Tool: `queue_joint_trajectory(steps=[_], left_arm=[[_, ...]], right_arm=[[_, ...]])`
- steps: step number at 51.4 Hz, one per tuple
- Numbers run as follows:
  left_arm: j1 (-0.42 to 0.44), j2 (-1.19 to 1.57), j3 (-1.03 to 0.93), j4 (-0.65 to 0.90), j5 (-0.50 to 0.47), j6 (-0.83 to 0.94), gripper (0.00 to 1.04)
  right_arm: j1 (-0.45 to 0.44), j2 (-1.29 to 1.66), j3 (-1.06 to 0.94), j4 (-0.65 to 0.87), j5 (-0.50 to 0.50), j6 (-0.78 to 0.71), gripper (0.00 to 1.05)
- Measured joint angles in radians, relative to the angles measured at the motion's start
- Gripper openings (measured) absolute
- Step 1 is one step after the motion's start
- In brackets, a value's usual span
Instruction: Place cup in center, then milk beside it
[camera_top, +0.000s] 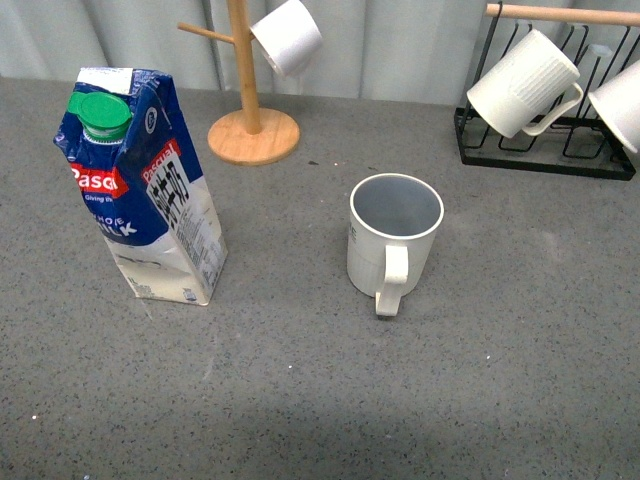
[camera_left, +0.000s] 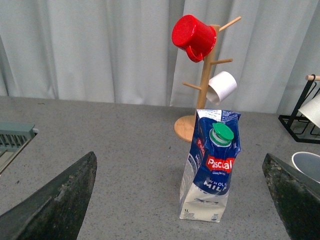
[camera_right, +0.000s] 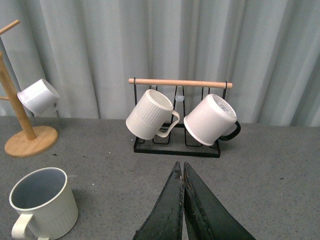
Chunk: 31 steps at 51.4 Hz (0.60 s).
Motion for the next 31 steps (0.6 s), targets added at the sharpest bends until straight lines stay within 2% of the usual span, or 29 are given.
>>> queue_joint_trajectory(steps=[17,31], left_arm=[[0.0,0.0,0.0,0.0,0.0,0.0,0.98],[0.0,0.0,0.0,0.0,0.0,0.0,0.98]], right_arm=[[0.0,-0.243,0.0,-0.229,0.0,0.0,0.01],[0.0,-0.338,0.0,-0.322,0.0,0.0,0.01]])
